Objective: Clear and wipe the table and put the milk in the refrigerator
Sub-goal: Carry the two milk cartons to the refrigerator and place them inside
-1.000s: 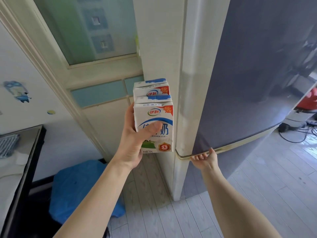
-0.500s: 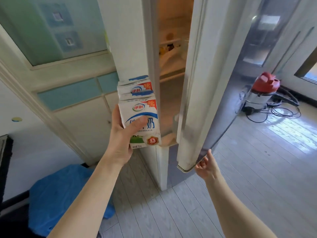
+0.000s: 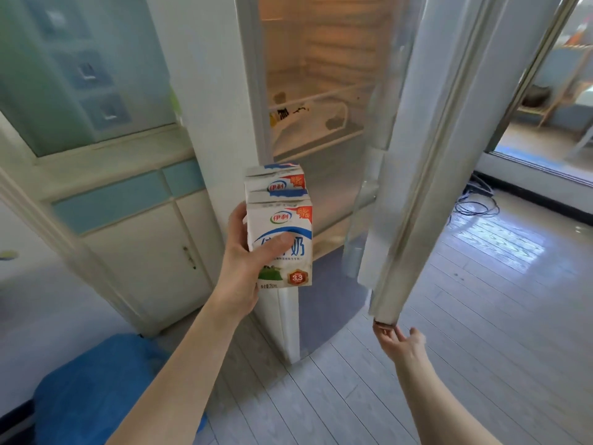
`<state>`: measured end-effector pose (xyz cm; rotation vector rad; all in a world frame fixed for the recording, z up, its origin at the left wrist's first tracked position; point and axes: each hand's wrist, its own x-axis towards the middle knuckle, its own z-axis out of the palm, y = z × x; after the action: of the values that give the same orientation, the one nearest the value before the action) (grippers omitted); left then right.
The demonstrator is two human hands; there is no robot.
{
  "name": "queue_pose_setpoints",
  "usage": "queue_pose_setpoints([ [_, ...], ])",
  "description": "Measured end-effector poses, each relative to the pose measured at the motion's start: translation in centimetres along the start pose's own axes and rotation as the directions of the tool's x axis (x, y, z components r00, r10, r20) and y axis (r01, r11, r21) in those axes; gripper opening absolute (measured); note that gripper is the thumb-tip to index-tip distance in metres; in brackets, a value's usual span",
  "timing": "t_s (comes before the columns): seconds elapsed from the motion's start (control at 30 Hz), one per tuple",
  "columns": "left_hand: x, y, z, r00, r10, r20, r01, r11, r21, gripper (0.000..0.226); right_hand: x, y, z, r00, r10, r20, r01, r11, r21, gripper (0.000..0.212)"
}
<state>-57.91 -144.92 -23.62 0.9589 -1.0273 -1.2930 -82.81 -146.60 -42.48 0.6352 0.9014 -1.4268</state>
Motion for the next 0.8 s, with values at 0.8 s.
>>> queue_pose_setpoints([
  [0.8, 10.3, 3.7, 8.6, 0.985, 0.164, 0.052, -0.160, 0.985, -0.061, 0.044, -15.3, -0.4, 24.9, 0.386, 0.177, 0.905, 0.773, 0.474, -0.422, 0.058],
])
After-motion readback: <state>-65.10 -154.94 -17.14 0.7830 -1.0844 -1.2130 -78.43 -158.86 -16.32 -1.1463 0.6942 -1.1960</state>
